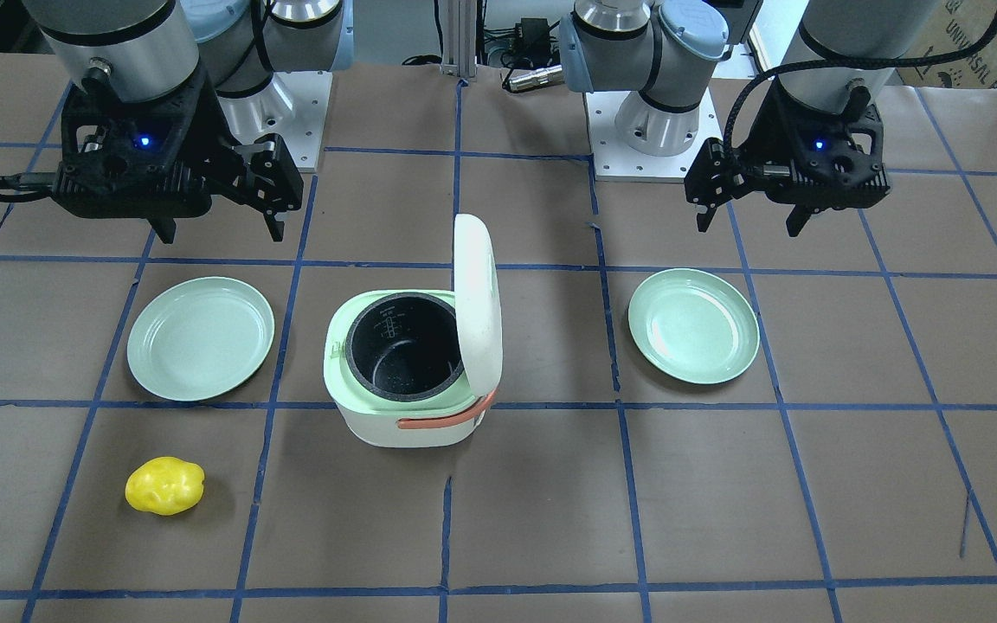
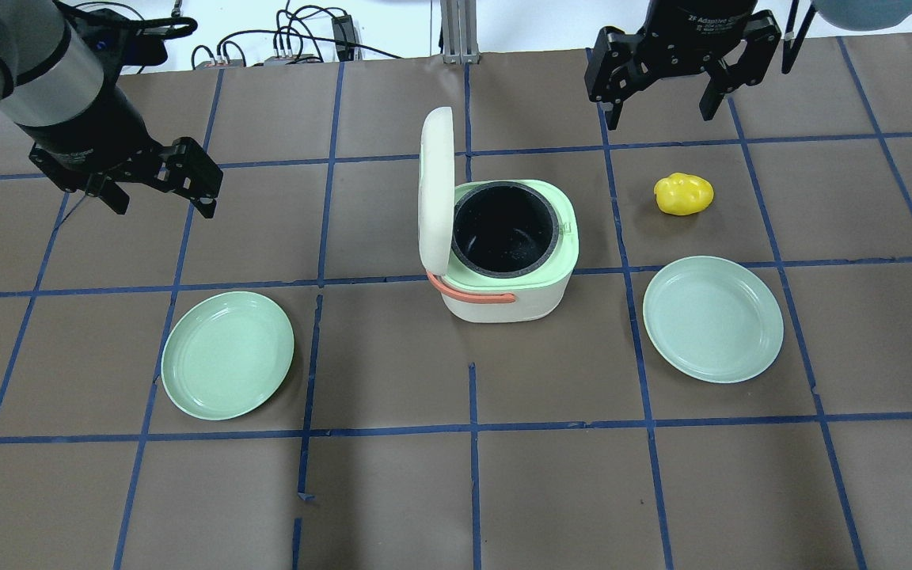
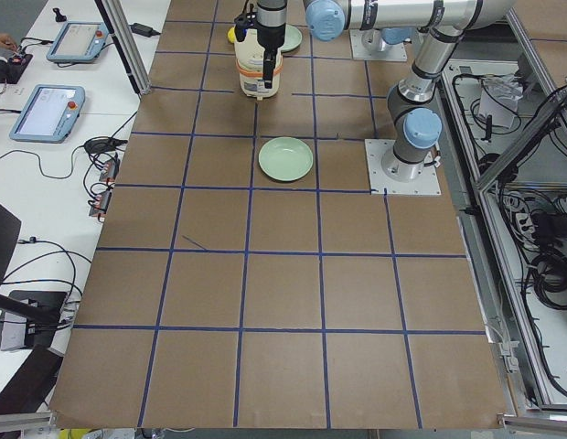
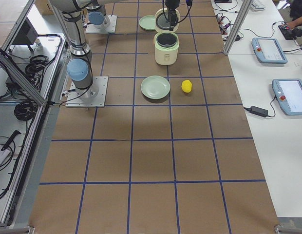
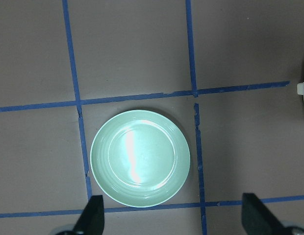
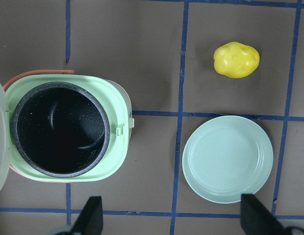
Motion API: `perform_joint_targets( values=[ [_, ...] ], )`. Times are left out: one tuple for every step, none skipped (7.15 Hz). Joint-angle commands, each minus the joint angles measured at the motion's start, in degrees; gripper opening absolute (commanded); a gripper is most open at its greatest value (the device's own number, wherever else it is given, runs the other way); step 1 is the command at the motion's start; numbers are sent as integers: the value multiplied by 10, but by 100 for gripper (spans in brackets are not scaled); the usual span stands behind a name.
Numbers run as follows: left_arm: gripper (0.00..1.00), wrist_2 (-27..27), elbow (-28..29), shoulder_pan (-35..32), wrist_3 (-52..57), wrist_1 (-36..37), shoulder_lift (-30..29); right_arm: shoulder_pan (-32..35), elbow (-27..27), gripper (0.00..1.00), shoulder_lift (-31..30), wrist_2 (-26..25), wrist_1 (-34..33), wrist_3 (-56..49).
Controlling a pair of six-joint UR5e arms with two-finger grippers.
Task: Press rice cooker button
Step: 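Lift the right gripper away as the cooker lid springs open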
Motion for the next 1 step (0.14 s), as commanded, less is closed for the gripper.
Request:
perform_joint_targets(
  values=[
    [100, 0, 0, 0, 0, 0, 0, -1, 1, 100, 1, 0, 1, 0]
  ],
)
